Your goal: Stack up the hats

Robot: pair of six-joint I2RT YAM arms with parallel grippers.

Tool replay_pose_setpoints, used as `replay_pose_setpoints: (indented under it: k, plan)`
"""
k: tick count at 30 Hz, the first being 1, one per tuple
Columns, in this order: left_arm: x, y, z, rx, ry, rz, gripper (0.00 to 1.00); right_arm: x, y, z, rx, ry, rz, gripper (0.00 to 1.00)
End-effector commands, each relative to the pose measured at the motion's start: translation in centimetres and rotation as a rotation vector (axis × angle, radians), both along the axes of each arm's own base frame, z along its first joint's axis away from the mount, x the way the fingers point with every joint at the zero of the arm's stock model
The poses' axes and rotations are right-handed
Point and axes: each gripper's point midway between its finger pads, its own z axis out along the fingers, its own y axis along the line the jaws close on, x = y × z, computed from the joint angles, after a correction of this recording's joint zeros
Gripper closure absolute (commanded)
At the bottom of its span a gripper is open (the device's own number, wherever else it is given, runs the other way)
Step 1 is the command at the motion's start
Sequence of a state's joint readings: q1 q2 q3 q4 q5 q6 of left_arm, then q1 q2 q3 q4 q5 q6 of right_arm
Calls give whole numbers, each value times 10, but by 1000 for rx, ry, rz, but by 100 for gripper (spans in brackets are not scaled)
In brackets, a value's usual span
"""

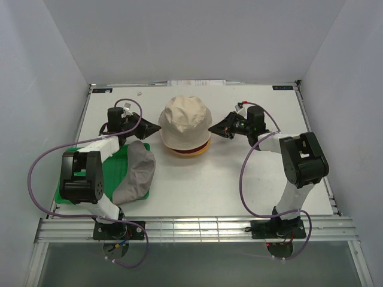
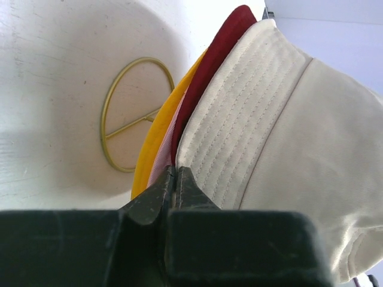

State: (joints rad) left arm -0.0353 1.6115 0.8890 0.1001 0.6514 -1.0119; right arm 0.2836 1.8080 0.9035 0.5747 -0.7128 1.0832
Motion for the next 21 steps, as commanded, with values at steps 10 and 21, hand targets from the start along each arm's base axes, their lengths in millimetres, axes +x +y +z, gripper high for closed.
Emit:
replay_pose_setpoints:
  k: [10, 21]
  plan:
    - [-8, 16, -10, 129, 59, 38, 100, -1, -2, -24, -61, 33, 3, 92]
    - [-13, 28, -45, 235, 154, 41, 100, -9, -13, -71, -157, 135, -1, 92]
